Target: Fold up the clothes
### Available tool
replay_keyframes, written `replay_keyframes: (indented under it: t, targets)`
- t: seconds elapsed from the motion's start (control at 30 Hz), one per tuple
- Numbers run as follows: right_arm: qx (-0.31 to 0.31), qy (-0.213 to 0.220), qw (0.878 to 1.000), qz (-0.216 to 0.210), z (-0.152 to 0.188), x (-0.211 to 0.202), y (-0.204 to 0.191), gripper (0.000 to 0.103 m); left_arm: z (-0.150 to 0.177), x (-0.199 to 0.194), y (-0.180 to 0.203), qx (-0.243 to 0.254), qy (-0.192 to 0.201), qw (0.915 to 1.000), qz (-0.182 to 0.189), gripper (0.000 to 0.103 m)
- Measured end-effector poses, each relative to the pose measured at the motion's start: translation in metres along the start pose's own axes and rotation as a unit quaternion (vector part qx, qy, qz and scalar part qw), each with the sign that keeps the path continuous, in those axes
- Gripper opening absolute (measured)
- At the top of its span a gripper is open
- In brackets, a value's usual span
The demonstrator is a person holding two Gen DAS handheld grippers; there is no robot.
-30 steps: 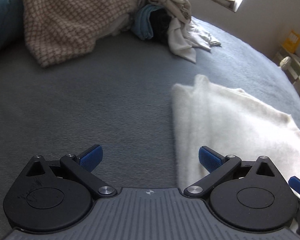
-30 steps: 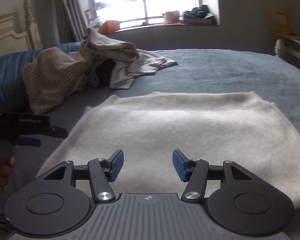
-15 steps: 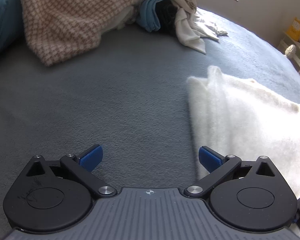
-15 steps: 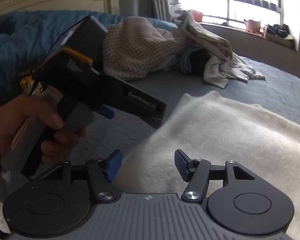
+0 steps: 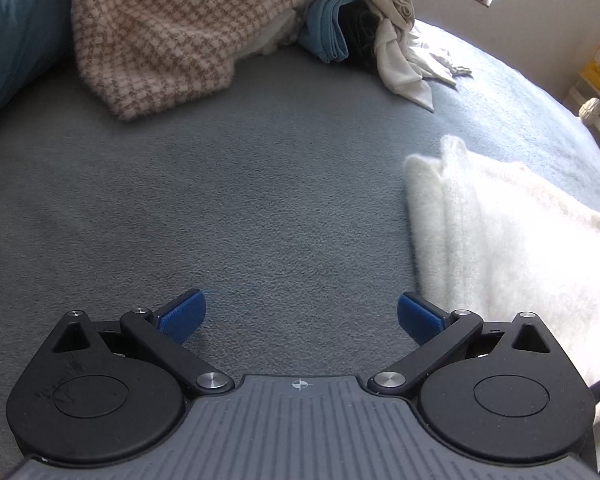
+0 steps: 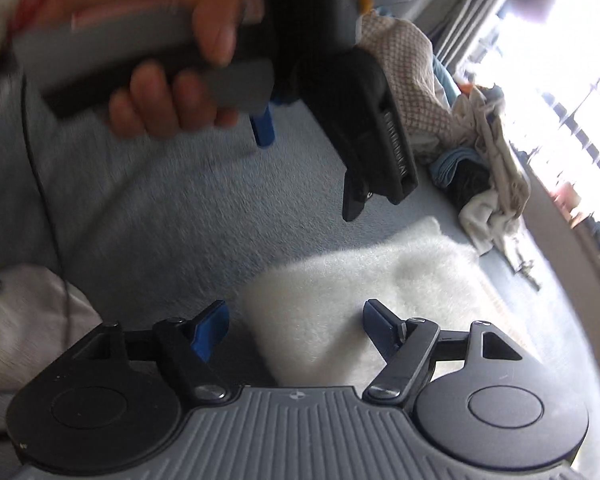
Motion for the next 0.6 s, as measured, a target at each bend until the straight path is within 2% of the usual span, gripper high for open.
replay_keyframes:
  t: [0.07, 0.2, 0.3, 0.43, 0.6]
  targets:
    - [-0.017, -0.006, 0.999, 0.027, 0.002, 0.004, -0.002, 0.074, -0.001, -0.001, -0.001, -0.001, 0.001, 1.0, 0.001, 0.103]
    - [-0.021, -0.015, 0.998, 0.052, 0.004, 0.009, 0.0, 0.066, -0.002, -0.001, -0.002, -0.008, 0.005, 0.9999, 0.008, 0.103]
    - [-0.022, -0.02, 0.997, 0.07, 0.006, 0.013, 0.001, 0.064, -0.003, -0.001, 0.002, -0.01, 0.002, 0.9996, 0.028, 0.103]
    - [-0.009, -0.017, 0.996, 0.086, 0.004, 0.02, 0.001, 0.055, -0.004, 0.001, 0.009, -0.013, -0.005, 0.9981, 0.059, 0.103]
    - [0.006, -0.01, 0.996, 0.087, 0.006, 0.019, 0.003, 0.048, -0.009, 0.006, 0.023, -0.012, -0.018, 0.9954, 0.093, 0.103]
Point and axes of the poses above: each gripper's, at about its wrist camera, not at the fingertips, and x roughly the way its jaws point, y to its right, z to its underside, the point moved 8 cm from there along x, roughly the way its jaws point, and after that the axes turned 9 degrees about -y, right-handed, at the moved point
